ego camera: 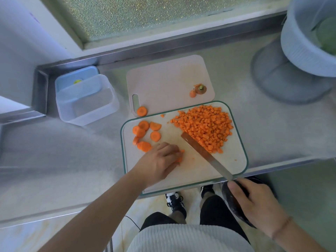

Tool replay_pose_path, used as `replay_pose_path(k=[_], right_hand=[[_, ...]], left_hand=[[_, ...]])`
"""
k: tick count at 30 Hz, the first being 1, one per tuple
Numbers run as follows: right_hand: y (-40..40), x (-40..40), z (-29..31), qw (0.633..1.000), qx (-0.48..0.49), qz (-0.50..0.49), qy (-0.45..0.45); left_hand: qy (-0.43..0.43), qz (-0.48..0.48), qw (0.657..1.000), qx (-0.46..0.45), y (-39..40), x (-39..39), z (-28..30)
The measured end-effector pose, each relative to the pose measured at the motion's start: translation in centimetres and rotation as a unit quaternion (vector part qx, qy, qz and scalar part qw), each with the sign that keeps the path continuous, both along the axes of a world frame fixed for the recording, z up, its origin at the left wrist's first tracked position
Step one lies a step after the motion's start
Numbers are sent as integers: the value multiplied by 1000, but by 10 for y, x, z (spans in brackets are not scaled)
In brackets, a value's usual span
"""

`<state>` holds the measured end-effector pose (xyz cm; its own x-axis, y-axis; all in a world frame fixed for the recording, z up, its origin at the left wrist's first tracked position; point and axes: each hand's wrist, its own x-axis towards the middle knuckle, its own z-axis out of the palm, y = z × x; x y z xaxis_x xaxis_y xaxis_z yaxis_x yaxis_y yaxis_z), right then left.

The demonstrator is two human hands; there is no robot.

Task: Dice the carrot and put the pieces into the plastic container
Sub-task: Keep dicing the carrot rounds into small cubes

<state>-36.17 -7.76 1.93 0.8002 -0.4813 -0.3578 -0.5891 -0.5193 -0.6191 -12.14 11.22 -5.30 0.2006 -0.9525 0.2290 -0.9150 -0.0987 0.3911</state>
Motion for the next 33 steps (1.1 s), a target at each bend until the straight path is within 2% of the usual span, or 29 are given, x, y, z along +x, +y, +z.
replay_pose_path(k=[3,6,10,24,28,33], right_hand=[[10,18,2,998,65,-8,-4],[14,25,1,997,79,-23,0],[18,29,2,996,87,-20,13],[16,21,17,994,102,1,32],[16,9,16,995,85,8,53],[18,13,14,990,114,14,78]], left_hand=[[29,65,997,-41,-3,-16,-6],[59,143,985,-76,-16,-36,-13],[83,186,973,-106,-31,-51,-15],[59,82,986,-130,-22,-41,-17],[58,67,986,-139,-23,-42,-19],[68,70,986,-139,-22,-42,-20]])
